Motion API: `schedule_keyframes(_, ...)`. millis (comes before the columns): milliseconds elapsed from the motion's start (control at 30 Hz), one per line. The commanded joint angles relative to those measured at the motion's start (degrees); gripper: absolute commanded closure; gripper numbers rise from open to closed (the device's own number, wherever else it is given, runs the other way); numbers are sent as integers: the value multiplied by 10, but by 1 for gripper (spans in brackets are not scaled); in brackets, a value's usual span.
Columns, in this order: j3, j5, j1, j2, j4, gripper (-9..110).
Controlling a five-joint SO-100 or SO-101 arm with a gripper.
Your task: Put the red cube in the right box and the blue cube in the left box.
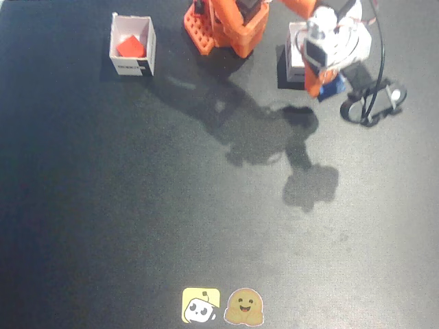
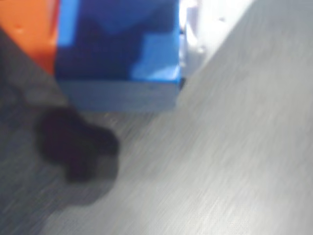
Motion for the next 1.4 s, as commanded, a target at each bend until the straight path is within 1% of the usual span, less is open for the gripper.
schedule_keyframes(0, -14, 15, -37, 36, 15, 91)
schedule_keyframes(367, 57, 22, -91, 127, 51, 91)
schedule_keyframes(633, 60, 12, -106, 147, 93, 91)
schedule_keyframes(1200, 95, -23, -128, 158, 68, 91)
schedule_keyframes(1367, 105, -10, -142, 163, 58, 91)
